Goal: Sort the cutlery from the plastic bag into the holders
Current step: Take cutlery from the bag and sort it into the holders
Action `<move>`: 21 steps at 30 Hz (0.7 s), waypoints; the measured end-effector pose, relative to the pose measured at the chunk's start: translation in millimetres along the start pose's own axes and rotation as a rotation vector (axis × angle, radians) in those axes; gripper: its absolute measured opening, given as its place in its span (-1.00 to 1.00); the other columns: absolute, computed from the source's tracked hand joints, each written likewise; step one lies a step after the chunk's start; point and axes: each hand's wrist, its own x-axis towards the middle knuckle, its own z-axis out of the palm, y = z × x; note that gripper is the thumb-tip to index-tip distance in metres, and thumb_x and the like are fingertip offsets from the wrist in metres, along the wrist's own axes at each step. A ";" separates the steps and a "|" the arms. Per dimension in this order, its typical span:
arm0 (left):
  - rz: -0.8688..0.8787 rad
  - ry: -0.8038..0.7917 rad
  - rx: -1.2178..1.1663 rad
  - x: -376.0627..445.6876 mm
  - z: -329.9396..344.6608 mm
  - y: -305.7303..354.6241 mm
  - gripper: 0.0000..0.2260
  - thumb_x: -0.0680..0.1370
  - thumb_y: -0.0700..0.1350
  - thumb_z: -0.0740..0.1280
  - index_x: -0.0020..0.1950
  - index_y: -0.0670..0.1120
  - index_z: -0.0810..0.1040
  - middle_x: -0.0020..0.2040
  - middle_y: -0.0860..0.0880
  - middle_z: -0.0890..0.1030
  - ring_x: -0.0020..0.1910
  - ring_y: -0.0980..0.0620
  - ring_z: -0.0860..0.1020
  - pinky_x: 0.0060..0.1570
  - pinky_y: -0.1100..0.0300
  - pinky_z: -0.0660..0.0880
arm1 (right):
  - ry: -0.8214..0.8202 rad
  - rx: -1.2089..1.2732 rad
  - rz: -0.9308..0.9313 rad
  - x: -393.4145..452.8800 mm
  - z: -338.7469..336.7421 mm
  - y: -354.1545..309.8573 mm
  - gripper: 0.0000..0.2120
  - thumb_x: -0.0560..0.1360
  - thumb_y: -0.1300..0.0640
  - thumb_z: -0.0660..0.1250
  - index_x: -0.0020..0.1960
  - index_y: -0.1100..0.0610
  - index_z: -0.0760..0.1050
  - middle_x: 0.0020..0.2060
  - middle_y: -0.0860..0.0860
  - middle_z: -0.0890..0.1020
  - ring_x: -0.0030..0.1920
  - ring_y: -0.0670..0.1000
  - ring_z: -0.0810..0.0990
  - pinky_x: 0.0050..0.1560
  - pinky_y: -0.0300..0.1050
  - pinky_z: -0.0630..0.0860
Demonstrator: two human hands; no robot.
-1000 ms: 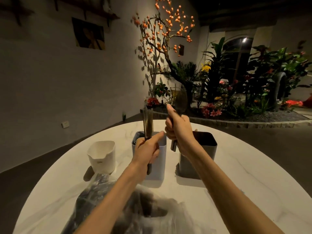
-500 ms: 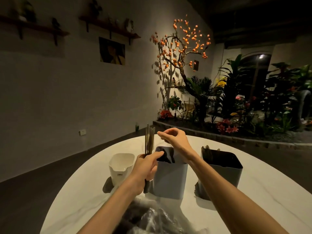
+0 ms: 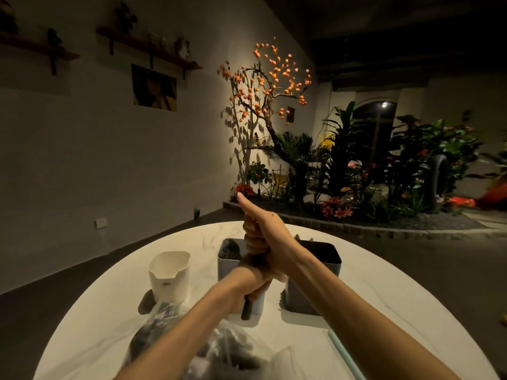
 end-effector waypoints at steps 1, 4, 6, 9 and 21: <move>0.034 -0.007 0.049 -0.5 2.3 3.2 -0.73 0.55 -0.23 0.44 -0.15 0.09 0.45 -0.20 0.11 0.54 -0.29 0.24 0.51 -0.38 0.46 0.46 | 0.047 0.020 -0.024 -3.6 -8.2 -5.0 -0.44 0.52 -0.22 0.35 -0.47 0.02 0.20 -0.53 -0.08 0.23 -0.53 -0.08 0.17 -0.51 -0.25 0.15; 0.125 0.007 0.060 4.8 14.9 22.0 -0.82 0.45 -0.24 0.54 -0.09 -0.07 0.57 -0.22 -0.03 0.62 -0.28 0.13 0.59 -0.30 0.32 0.52 | 0.182 0.051 -0.189 -11.0 -43.9 -36.9 -0.45 0.59 -0.16 0.28 -0.47 0.01 0.17 -0.56 -0.11 0.22 -0.56 -0.08 0.14 -0.54 -0.27 0.11; 0.162 0.031 0.039 13.9 20.5 27.3 -0.64 0.42 -0.23 0.57 0.13 -0.03 0.54 -0.08 -0.03 0.65 -0.09 0.08 0.62 -0.13 0.23 0.53 | 0.291 -0.018 -0.344 -14.6 -70.3 -66.6 -0.46 0.62 -0.15 0.24 -0.46 0.01 0.20 -0.56 -0.11 0.24 -0.57 -0.08 0.15 -0.54 -0.28 0.11; 0.189 0.105 0.013 25.6 25.9 25.7 -0.64 0.48 -0.22 0.51 0.20 0.01 0.50 0.04 -0.05 0.60 0.00 0.05 0.60 -0.01 0.17 0.59 | 0.433 -0.149 -0.482 -11.5 -107.4 -91.1 -0.47 0.63 -0.15 0.22 -0.46 0.01 0.24 -0.56 -0.11 0.27 -0.57 -0.09 0.18 -0.54 -0.27 0.12; 0.153 0.238 0.090 69.0 40.9 -8.8 -0.65 0.55 -0.25 0.41 0.25 0.07 0.43 0.22 -0.02 0.49 0.04 0.08 0.53 -0.15 0.31 0.52 | 0.582 -0.283 -0.107 38.4 -163.9 31.9 -0.58 0.57 -0.18 0.32 -0.24 0.15 0.53 -0.34 0.04 0.57 -0.33 -0.03 0.53 -0.34 -0.19 0.41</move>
